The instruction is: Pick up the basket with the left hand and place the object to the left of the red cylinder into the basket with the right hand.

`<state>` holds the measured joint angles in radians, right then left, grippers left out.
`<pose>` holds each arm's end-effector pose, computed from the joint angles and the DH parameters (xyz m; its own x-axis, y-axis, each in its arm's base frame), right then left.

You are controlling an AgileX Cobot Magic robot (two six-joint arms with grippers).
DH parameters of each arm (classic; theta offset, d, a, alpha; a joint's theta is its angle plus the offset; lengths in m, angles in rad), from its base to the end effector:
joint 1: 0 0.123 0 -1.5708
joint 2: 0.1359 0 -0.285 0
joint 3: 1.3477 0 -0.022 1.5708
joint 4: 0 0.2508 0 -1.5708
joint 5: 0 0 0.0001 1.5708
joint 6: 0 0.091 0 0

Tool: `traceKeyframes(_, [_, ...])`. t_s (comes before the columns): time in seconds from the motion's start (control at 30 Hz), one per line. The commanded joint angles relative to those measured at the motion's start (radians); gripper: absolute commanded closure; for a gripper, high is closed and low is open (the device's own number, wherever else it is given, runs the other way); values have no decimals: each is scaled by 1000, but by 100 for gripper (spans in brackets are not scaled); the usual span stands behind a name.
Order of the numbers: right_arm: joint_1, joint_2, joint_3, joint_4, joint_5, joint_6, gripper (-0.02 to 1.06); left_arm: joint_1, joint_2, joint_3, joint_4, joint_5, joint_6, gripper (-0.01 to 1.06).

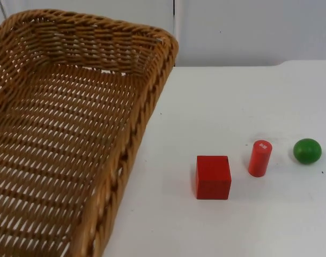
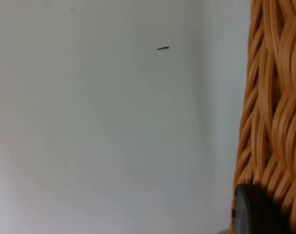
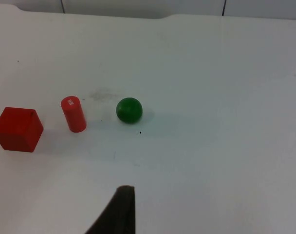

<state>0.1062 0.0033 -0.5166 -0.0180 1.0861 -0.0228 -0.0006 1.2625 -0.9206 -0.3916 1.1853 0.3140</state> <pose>-0.0071 -0.0022 0.2799 -0.4610 -0.0805 -0.8838 -0.1064 0.9937 -0.0350 0.2127 -0.0323 0.2778 -0.9658 0.1496 -0.2119 0.2131 0.9233 -0.3195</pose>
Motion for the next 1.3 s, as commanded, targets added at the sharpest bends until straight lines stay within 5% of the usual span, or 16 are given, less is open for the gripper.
traceKeyframes(0.0, [-1,-3,2,-5,-7,-7,-1,15,-7,2,19,-11,-23,105])
traceKeyframes(0.23, [-1,-3,2,-5,-7,-7,-1,100,-5,4,-42,-24,-5,105])
traceKeyframes(0.93, [-3,55,-7,-5,-21,-11,-1,100,-5,4,-136,-18,17,105])
traceKeyframes(1.27, [-3,348,-25,2,-328,-11,-1,100,-5,4,-169,-9,27,105])
